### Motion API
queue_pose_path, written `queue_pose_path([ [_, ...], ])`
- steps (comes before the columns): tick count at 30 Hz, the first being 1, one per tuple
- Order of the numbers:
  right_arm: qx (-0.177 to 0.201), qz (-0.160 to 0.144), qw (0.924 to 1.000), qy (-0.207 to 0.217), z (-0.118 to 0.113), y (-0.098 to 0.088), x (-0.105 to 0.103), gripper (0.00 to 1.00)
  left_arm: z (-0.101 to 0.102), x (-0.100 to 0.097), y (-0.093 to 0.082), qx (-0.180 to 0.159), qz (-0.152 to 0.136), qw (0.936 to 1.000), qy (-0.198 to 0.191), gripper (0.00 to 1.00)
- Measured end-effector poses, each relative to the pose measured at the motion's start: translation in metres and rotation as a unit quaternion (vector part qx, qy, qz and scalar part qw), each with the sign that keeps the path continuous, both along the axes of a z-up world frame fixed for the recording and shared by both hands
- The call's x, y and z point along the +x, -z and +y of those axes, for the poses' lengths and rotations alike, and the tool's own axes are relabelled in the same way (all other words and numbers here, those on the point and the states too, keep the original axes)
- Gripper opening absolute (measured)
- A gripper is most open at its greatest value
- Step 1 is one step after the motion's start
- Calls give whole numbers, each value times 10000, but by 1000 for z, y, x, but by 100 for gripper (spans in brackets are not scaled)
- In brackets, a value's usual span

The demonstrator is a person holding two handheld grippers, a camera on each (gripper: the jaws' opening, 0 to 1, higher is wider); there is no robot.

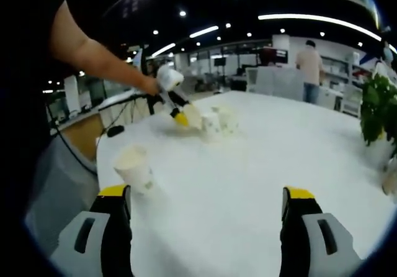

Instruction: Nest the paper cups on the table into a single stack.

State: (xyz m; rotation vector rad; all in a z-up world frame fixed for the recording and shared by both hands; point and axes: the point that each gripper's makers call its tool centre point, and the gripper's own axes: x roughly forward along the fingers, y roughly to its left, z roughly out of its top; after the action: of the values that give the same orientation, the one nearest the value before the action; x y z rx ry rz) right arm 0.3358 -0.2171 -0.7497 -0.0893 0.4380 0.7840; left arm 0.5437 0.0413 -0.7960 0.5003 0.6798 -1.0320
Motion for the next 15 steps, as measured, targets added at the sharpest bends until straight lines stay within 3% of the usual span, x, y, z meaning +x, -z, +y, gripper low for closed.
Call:
queue_pose_path([
  [4, 0, -15, 10000, 2, 0, -2, 1, 100, 3, 6, -11, -361, -55, 9988, -332, 43],
  [9, -4, -32, 10000, 10, 0, -5, 1, 100, 5, 18, -35, -1001, -275, 9913, -806, 43],
  [11, 17, -24, 10000, 6, 0, -6, 2, 100, 3, 13, -42, -1201, -118, 9882, -942, 43],
  [15, 1, -31, 10000, -19, 3, -8, 4, 100, 0, 10, -51, -1282, -271, 9867, -966, 43],
])
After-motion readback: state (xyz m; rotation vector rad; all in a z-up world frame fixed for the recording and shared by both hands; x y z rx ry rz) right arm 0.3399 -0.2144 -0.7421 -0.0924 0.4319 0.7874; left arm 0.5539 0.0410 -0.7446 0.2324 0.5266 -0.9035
